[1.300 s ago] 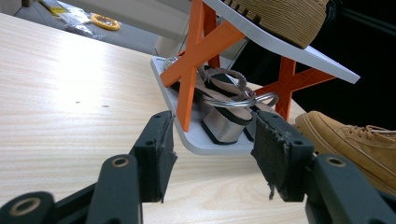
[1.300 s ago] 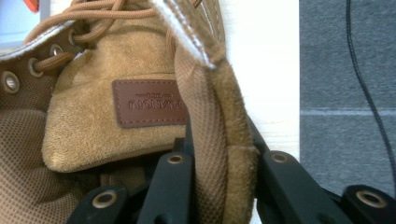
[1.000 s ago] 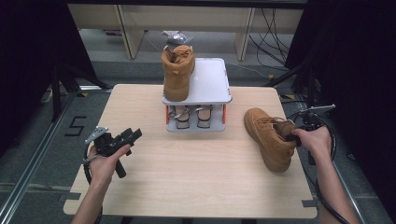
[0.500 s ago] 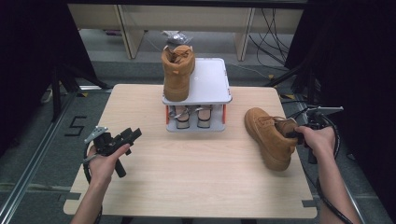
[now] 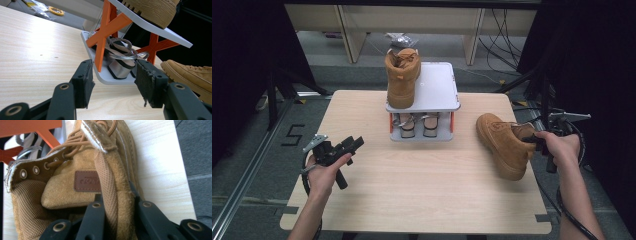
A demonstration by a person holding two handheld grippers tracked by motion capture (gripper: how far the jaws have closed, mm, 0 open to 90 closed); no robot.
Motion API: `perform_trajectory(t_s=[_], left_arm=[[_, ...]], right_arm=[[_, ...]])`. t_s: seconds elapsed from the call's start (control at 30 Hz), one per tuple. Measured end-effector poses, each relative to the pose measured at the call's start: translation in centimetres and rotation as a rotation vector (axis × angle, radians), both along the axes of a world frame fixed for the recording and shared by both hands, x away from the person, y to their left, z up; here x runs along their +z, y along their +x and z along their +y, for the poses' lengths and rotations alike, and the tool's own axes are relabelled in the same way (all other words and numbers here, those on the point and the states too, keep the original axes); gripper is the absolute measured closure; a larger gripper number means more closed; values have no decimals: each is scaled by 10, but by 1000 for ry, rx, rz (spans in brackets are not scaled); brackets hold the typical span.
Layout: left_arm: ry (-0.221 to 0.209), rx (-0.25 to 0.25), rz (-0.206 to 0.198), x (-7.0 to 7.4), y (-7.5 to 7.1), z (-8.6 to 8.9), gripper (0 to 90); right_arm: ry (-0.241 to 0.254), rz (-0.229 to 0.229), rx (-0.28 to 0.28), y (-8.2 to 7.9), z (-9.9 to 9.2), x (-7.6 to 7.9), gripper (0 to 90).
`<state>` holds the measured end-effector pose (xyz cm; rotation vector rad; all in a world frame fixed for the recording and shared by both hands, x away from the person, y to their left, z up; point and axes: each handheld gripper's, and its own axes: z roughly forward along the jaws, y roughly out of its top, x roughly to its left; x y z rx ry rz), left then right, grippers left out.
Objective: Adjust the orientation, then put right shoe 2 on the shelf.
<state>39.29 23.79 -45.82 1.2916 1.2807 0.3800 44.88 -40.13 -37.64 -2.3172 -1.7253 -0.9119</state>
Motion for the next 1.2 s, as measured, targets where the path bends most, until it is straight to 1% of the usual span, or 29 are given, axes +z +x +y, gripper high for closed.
perform_trajectory(t_s=[0.07, 0.1, 0.13, 0.17, 0.2, 0.3, 0.33, 0.37, 0.4, 0.43, 0.47, 0.5, 0.53, 0.57, 0.6, 0.67, 0.7, 0.8, 0.83, 0.87, 0.9, 1.0, 1.03, 1.07, 1.13, 1.17, 1.2], left_arm=[[-2, 0, 1, 0, 0, 0, 473], [-3, 0, 2, 0, 0, 0, 473], [-5, 2, 0, 0, 0, 0, 473], [-5, 2, -2, 1, -1, 0, 473], [-5, 4, -4, 1, -1, 0, 473], [-4, 8, -3, 1, -1, 2, 474], [-3, 9, -2, 1, -1, 2, 474], [-6, 11, -1, 0, -1, 2, 474], [-5, 12, -2, 0, 0, 2, 474], [-3, 12, -3, 0, 0, 2, 474], [-4, 14, -4, 0, 0, 2, 474], [-3, 15, -3, 0, 0, 2, 475], [-1, 15, -2, 0, 1, 2, 475], [-1, 13, 0, -1, 1, 2, 474], [-3, 13, 2, -1, 1, 2, 475], [-5, 8, 1, 0, 0, 1, 475], [-6, 5, -7, 1, 0, 1, 474], [-9, 0, -12, 3, -2, 2, 475], [-10, 2, -15, 3, -2, 3, 475], [-12, 4, -17, 3, -2, 3, 475], [-12, 4, -15, 2, -3, 4, 474], [-11, 6, -11, 0, -3, 6, 474], [-5, 10, -12, 0, -3, 7, 475], [-1, 14, -12, 0, -2, 7, 475], [3, 18, -10, 0, -2, 8, 475], [2, 20, -10, -1, -2, 8, 475], [5, 22, -9, -1, -2, 8, 475]], right_arm=[[13, -7, -8, -1, -2, -1, 826], [22, -5, -6, -2, -2, -2, 827], [39, 7, -21, -2, -1, -2, 827], [26, -10, -10, -2, -3, -3, 827], [41, -9, -13, -3, -3, -2, 827], [56, -23, -31, -3, -5, 0, 828], [52, -39, -24, -3, -6, 1, 827], [66, -43, -24, -3, -6, 2, 828], [60, -42, -30, -3, -6, 3, 828], [68, -42, -36, -3, -7, 5, 828], [72, -45, -30, -2, -7, 6, 828], [73, -49, -42, -2, -7, 7, 828], [88, -35, -50, -2, -6, 8, 828], [96, -38, -44, -2, -7, 9, 828], [89, -54, -33, -2, -8, 8, 828], [99, -58, -40, -3, -8, 9, 828], [99, -63, -40, -3, -8, 9, 828], [104, -71, -62, -3, -5, 11, 828], [100, -77, -58, -3, -5, 12, 827], [103, -79, -70, -3, -2, 13, 828], [101, -86, -68, -3, -2, 13, 828], [116, -95, -83, -2, 2, 14, 827], [123, -95, -73, -1, 2, 14, 827], [127, -96, -83, 0, 3, 14, 828], [139, -92, -88, 1, 5, 16, 827], [139, -100, -84, 2, 5, 16, 827], [145, -98, -85, 3, 6, 16, 827]])
